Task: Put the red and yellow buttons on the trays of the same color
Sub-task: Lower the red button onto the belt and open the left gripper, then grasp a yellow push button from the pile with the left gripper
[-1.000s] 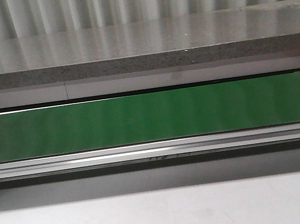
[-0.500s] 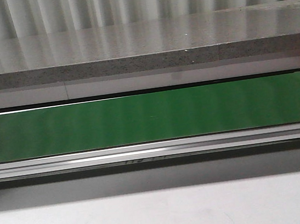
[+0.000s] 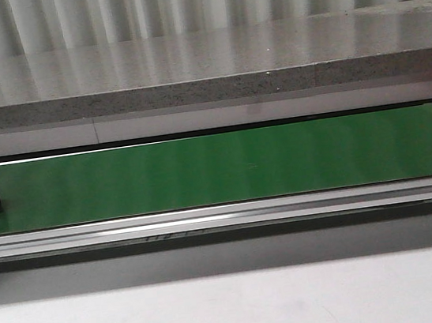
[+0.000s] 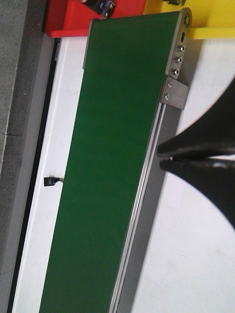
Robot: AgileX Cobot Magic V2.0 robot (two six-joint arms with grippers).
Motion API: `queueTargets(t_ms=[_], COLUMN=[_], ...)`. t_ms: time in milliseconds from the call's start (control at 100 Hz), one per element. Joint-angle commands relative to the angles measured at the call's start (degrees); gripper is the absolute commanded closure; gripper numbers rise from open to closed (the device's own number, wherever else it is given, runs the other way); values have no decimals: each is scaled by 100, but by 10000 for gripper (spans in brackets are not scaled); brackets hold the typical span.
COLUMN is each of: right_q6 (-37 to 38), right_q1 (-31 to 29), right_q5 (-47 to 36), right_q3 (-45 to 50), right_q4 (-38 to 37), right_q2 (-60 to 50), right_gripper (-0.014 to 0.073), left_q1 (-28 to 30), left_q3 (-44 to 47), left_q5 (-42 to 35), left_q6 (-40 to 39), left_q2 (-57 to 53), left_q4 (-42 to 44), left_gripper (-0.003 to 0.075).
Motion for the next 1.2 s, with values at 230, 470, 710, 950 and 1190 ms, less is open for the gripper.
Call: queueTargets(t_ms=[230, 470, 710, 950, 1190], right_q6=[-54, -54, -54, -54, -54], right_q1=[6, 6, 6, 6, 6], right_q5=[-376, -376, -376, -376, -376], right_q3=[-133, -133, -133, -133, -133], right_q4=[14, 14, 14, 14, 14], right_q2=[42, 42, 42, 42, 42], right_gripper=[661, 661, 661, 661, 661], left_q1=[17, 17, 17, -146, -352], left_q3=[-187, -187, -187, 5, 1094], left_q5=[-186, -233, -206, -137, -482], left_q6=[22, 25, 170, 170, 170], left_q2=[-203, -215, -692, -1594, -2576], left_q4=[-148, -148, -289, -408, -542], left_gripper=[395, 517, 523, 523, 524])
